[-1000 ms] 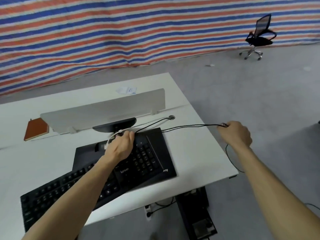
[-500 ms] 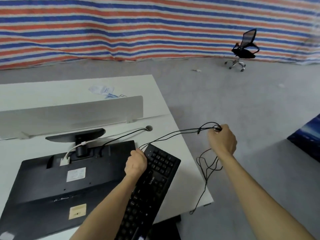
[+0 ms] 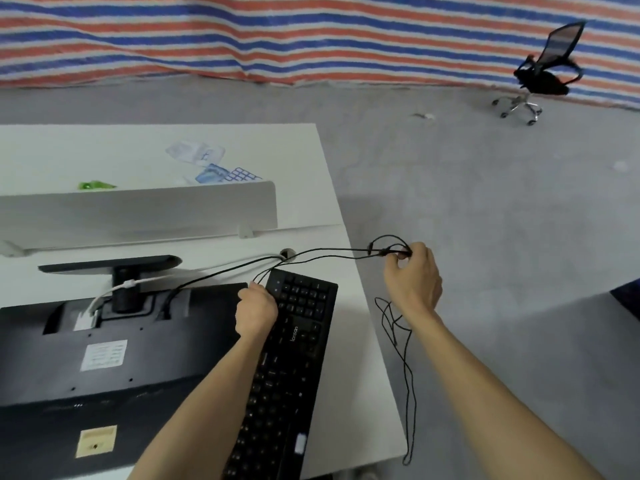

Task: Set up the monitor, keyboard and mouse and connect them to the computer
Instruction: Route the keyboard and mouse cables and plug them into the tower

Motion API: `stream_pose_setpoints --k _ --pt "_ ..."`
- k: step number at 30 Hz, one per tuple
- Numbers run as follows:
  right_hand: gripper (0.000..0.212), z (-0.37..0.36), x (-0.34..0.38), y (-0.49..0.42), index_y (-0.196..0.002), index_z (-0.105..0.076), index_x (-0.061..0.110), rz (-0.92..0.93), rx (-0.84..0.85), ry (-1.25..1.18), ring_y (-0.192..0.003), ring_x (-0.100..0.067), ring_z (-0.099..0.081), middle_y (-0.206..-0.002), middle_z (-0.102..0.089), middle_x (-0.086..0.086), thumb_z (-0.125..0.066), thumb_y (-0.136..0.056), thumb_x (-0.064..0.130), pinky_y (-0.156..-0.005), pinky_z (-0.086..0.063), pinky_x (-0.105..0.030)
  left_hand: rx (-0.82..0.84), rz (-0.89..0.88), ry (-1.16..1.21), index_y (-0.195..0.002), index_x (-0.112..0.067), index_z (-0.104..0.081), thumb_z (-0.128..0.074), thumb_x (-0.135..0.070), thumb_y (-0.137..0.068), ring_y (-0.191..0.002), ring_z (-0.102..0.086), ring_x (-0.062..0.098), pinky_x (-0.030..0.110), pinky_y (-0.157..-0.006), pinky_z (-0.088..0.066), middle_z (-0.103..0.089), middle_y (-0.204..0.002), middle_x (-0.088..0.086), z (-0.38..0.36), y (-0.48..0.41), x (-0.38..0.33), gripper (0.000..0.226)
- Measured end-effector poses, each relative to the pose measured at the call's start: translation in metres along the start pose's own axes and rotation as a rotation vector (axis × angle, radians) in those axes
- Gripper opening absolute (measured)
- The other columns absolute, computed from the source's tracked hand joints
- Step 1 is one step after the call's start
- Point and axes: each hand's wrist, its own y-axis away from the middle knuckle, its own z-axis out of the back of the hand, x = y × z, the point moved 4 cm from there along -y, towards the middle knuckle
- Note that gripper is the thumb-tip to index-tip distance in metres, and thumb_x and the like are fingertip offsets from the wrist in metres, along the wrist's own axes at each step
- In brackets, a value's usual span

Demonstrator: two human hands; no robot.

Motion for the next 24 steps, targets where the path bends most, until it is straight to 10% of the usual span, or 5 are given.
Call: stream_pose_setpoints --k 13,24 --pt "0.018 -0.084 -0.035 -0.045 -0.104 -0.054 0.014 0.14 0.347 -0.059 -0.09 -0.026 -0.056 -0.107 -0.059 -0.001 -0.055 -0.093 0.029 -0.073 -0.038 -0.035 -0.19 0.162 0.051 -0.135 0.003 -0.039 -0.016 -0.039 -0.109 -0.118 -0.055 0.045 0.049 -0.093 -0.044 -0.055 -0.131 0.027 -0.044 -0.013 -0.019 0.055" --pt "0.03 -0.113 -0.075 -0.011 -0.104 -0.046 0.017 0.084 0.504 0.148 -0.098 -0.028 -0.06 -0.112 -0.057 0.003 -0.055 -0.094 0.044 -0.074 -0.044 -0.036 0.044 -0.064 0.013 -0.12 0.003 -0.05 -0.045 -0.04 -0.102 -0.099 -0.06 0.036 0.035 -0.078 -0.043 -0.064 -0.116 0.019 -0.091 -0.032 -0.004 0.046"
